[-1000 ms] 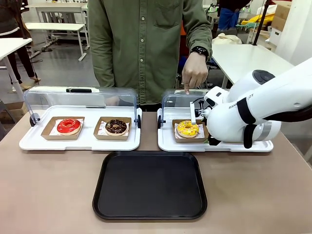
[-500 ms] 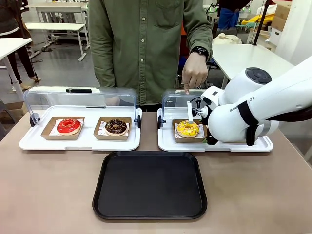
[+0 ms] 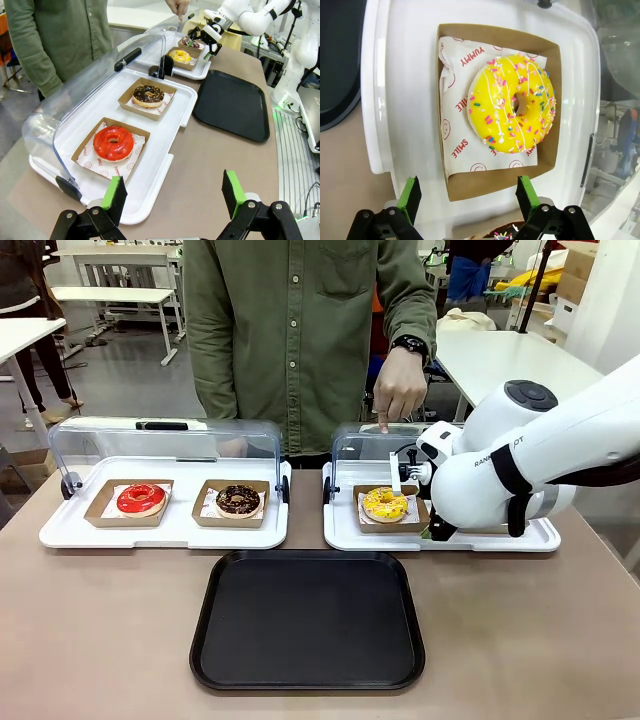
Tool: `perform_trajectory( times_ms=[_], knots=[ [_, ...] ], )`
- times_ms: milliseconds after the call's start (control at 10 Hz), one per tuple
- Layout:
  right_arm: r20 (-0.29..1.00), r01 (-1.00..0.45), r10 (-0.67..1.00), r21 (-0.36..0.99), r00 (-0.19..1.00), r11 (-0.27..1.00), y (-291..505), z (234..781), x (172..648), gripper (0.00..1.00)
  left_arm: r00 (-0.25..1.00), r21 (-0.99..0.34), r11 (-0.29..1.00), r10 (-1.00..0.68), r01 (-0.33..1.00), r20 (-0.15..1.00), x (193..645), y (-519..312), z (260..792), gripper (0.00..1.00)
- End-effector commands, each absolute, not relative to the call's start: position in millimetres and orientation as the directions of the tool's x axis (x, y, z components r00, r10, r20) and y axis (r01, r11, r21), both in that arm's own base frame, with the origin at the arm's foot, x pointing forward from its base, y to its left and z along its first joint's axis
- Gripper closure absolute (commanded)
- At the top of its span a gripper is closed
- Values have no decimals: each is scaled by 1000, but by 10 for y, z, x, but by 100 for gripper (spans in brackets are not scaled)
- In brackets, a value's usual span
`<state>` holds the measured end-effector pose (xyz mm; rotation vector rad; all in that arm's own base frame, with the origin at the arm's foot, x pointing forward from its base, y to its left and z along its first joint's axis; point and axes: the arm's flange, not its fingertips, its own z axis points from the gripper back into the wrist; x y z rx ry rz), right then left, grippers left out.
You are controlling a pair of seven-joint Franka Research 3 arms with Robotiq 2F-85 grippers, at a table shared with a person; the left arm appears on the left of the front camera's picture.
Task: Move the third donut from the left to the tray.
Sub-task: Pick up the Paper togo box containing the Donut indicated by the person and place it on the Handle tray.
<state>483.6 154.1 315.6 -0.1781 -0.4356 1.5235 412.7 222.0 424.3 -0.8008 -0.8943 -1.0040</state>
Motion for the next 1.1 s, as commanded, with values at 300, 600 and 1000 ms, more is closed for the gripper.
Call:
perform_trajectory(
  times_ms=[300, 600, 1000],
  knots=[
    [158, -934, 987, -357, -26, 32, 1626, 3075, 4984, 0, 262, -145, 327, -351, 934, 899, 4118, 2210, 4258, 0],
    [158, -935, 987, -352, -24, 33, 1619, 3081, 4984, 58, 262, -145, 327, -351, 934, 899, 4118, 2210, 4258, 0],
    [146, -947, 989, -321, -16, 32, 1600, 3091, 4976, 100, 262, -145, 327, -351, 934, 899, 4118, 2210, 4258, 0]
  ],
)
